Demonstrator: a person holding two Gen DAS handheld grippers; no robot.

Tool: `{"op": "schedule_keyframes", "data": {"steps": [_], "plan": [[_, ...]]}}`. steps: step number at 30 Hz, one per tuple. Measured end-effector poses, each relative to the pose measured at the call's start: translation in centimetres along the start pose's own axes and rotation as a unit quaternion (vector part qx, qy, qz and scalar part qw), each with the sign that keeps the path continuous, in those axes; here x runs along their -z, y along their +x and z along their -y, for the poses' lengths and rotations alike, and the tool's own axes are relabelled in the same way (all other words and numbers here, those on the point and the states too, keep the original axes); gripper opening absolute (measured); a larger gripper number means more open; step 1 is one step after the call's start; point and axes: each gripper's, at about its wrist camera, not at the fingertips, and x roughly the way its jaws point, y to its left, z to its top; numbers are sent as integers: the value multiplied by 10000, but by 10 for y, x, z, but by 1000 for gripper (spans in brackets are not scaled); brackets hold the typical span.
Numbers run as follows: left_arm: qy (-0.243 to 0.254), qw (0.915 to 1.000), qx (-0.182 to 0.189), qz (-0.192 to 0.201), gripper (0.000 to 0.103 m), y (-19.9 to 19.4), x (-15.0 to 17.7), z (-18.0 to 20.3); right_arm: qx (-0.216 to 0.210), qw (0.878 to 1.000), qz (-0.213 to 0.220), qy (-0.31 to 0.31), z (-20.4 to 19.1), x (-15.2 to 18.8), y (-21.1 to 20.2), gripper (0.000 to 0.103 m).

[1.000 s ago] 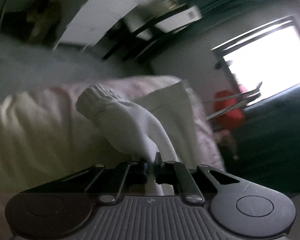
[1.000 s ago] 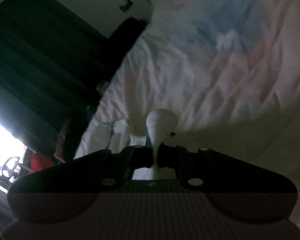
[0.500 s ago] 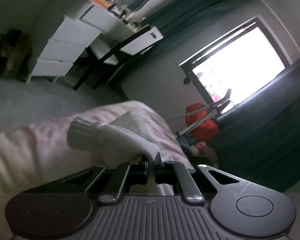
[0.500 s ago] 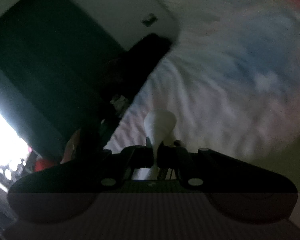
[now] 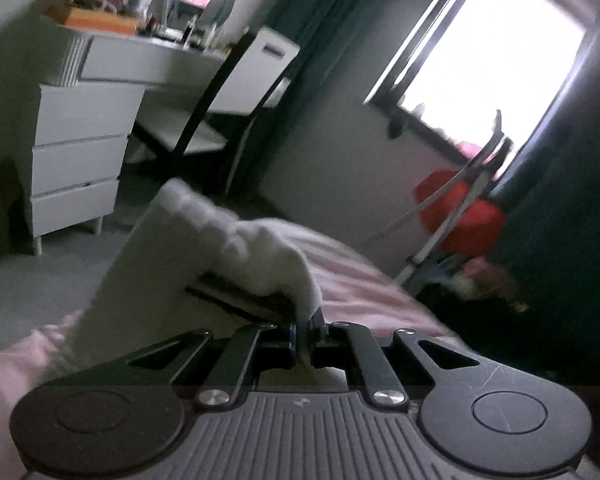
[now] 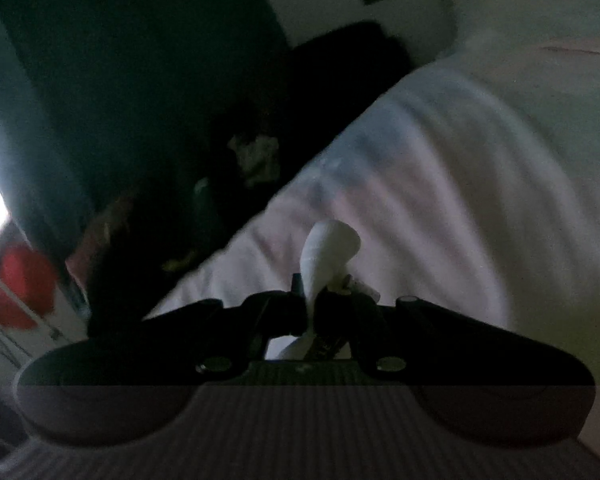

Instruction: Fold clothes

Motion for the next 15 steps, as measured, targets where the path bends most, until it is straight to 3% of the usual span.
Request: {"op": "schedule_keyframes", "data": {"steps": [5,8,10,11,12,14,15], "plan": [[266,9986,-347,-302,9,57,5,7,58,9974,-239,-683,-15,24,40,7],[459,9972,-462,-355,13,62,7,11,-74,9954,-383,-880,-13,23,38,10],[557,9967,-455,-367,17,61,10,12,-202,9943,-545,-891,-8,18,26,18],[584,9968,-401,-362,25,57,12,12,-279,9941,-618,-847,-5,18,17,31],[609,9972,-263,-350,30,52,15,13,-332,9942,-655,-788,-2,18,5,54],[566,9979,2,-319,51,39,17,9,-523,9946,-652,-609,6,20,-22,78],[554,9979,109,-304,55,29,19,8,-648,9948,-626,-480,12,21,-37,77]]}}
